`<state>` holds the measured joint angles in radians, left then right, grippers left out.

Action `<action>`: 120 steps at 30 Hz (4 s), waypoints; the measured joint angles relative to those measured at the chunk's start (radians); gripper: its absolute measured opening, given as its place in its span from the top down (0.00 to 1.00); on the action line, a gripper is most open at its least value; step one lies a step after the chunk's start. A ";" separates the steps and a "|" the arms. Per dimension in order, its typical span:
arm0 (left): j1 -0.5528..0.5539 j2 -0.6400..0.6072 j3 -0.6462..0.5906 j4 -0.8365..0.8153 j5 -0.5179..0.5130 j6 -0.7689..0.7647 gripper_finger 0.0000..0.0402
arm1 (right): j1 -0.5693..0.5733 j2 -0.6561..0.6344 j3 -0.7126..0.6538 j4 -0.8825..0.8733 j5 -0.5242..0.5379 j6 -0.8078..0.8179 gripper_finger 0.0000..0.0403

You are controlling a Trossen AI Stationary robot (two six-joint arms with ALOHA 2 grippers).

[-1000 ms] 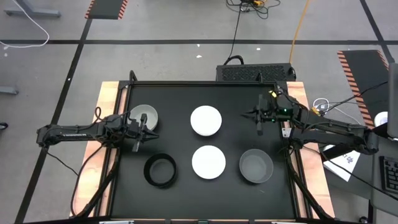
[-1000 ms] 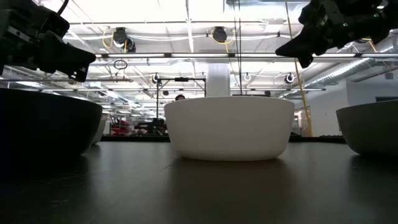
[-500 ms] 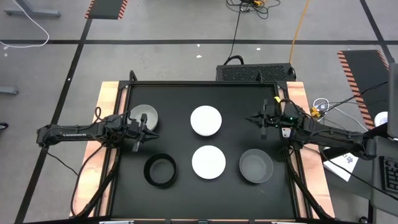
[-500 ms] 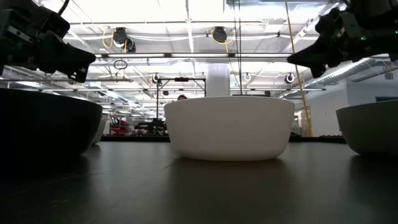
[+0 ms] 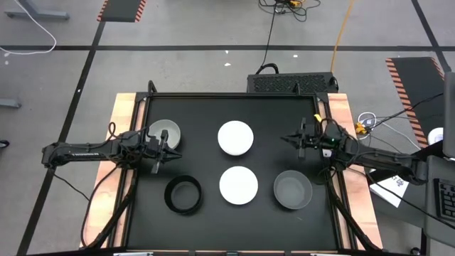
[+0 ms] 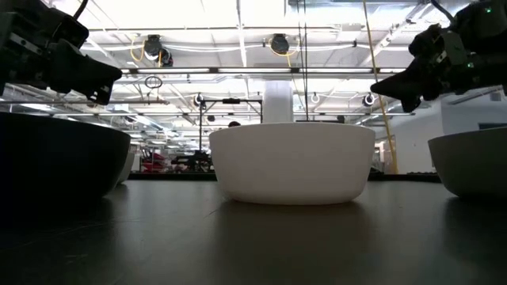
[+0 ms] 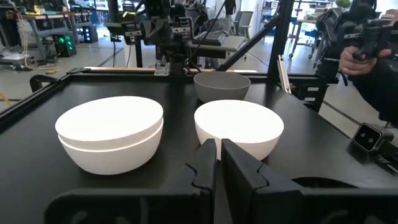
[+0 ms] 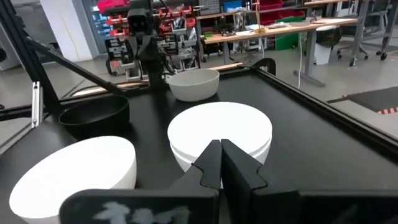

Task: Nest bowls inside each other
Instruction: Stack the light grey bowl on top of the stacked white bowl

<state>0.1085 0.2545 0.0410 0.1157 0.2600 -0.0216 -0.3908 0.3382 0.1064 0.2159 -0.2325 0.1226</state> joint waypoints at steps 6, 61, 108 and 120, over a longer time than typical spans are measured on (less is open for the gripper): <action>0.000 0.000 0.000 0.001 0.000 0.000 0.94 | 0.000 0.001 -0.052 0.087 0.001 0.000 1.00; 0.323 0.014 0.029 -0.263 -0.235 -0.183 0.93 | 0.000 0.004 -0.061 -0.011 -0.008 -0.011 1.00; 0.331 0.623 0.464 -0.671 -0.242 -0.294 0.46 | 0.000 0.045 -0.062 -0.042 -0.008 -0.004 1.00; 0.331 0.698 0.488 -0.720 -0.233 -0.309 0.46 | 0.000 0.045 -0.062 -0.041 -0.008 -0.004 1.00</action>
<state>0.4393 0.9521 0.5293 -0.6040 0.0267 -0.3308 -0.3908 0.3828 0.0448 0.1745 -0.2405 0.1188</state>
